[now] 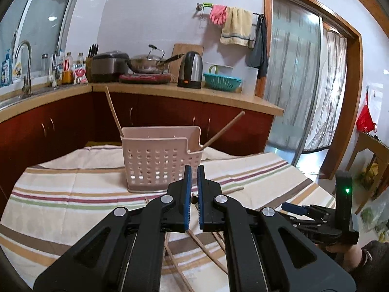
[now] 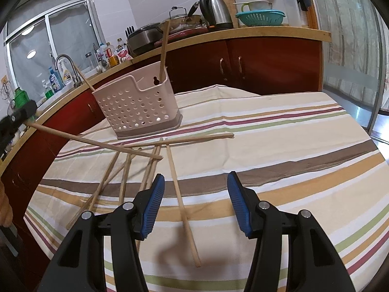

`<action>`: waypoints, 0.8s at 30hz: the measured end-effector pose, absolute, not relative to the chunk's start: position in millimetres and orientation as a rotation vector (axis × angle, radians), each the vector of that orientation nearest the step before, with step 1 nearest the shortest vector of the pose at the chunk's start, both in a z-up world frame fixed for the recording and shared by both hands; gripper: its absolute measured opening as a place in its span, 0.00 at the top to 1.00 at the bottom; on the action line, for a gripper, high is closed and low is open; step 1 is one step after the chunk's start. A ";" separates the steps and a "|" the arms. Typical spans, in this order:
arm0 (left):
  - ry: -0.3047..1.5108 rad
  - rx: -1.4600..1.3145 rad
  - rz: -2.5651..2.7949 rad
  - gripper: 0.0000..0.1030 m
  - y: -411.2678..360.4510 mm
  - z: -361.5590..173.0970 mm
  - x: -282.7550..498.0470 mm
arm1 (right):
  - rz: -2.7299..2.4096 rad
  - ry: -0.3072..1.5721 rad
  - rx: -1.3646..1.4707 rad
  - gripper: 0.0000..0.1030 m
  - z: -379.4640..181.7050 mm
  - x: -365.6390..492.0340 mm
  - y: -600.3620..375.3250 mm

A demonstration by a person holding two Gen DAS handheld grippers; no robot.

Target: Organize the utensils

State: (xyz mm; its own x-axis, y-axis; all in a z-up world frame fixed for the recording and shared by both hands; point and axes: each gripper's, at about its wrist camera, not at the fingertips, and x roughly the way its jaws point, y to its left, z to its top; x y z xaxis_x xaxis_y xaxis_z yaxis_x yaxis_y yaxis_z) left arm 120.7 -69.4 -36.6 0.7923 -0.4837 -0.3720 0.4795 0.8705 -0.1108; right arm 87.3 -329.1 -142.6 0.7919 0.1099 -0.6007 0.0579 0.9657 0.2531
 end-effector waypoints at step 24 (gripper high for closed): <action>0.367 -0.017 -0.481 0.99 -54.0 -27.4 109.0 | 0.097 0.812 0.097 0.93 -188.9 63.1 -302.7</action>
State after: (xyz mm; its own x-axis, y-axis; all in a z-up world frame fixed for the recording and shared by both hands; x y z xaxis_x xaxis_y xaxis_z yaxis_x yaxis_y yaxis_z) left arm 109.0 -54.0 -27.4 0.8223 -0.4555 -0.3411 0.4495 0.8875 -0.1015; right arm 63.1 -302.7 -188.9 0.6845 0.1231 -0.7186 -0.0489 0.9912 0.1232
